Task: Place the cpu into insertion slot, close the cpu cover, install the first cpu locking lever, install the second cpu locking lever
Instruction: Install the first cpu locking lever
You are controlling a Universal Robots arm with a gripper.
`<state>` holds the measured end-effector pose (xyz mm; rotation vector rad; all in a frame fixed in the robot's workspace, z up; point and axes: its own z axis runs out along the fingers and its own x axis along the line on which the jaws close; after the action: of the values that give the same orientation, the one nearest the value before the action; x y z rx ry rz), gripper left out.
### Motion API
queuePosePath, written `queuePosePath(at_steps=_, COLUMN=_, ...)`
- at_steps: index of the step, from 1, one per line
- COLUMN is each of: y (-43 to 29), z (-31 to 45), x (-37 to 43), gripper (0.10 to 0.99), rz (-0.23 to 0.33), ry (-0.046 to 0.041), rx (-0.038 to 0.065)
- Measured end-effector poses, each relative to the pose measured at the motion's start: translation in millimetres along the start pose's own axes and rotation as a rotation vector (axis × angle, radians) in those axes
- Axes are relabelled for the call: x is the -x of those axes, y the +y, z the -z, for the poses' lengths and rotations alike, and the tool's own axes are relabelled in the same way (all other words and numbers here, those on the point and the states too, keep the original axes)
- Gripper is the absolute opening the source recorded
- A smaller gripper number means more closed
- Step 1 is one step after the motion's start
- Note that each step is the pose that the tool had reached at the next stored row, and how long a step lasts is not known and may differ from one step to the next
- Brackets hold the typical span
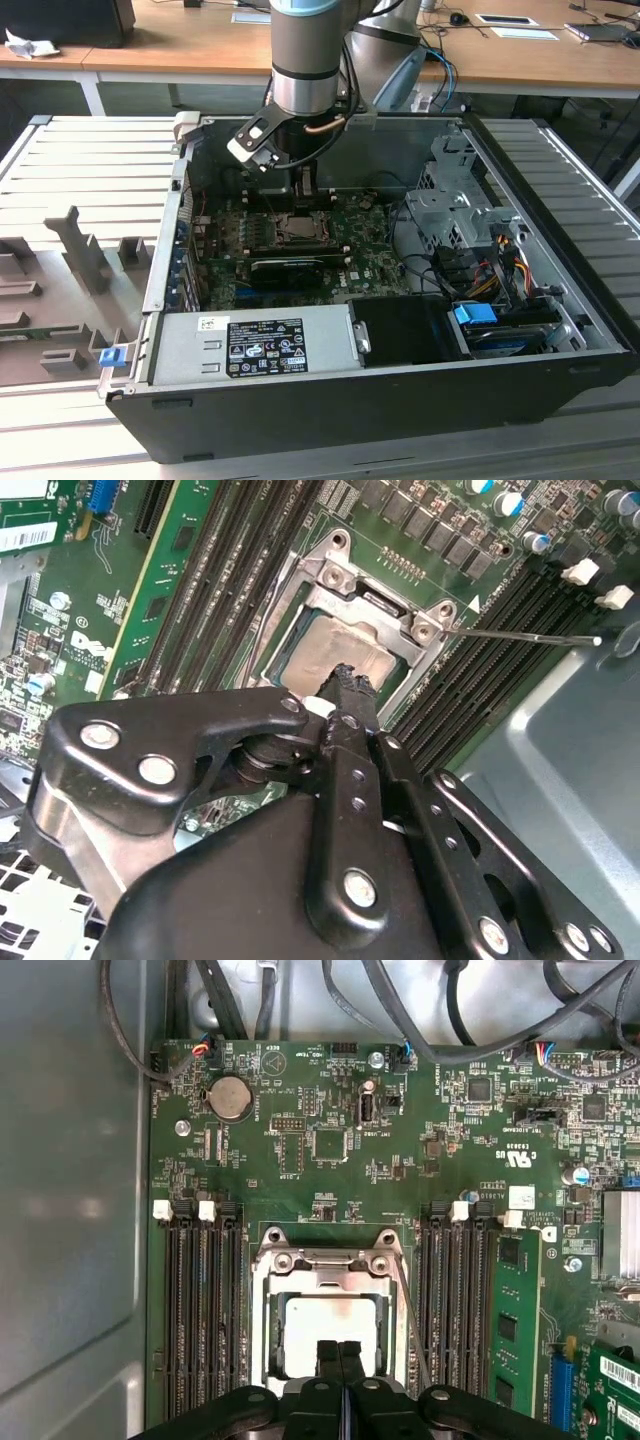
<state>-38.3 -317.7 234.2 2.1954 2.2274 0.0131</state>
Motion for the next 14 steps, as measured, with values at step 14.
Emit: queuePosePath(at_steps=14, y=-0.3, z=4.0, x=0.0, gripper=0.106, rz=0.0, ry=-0.0053, rx=0.0)
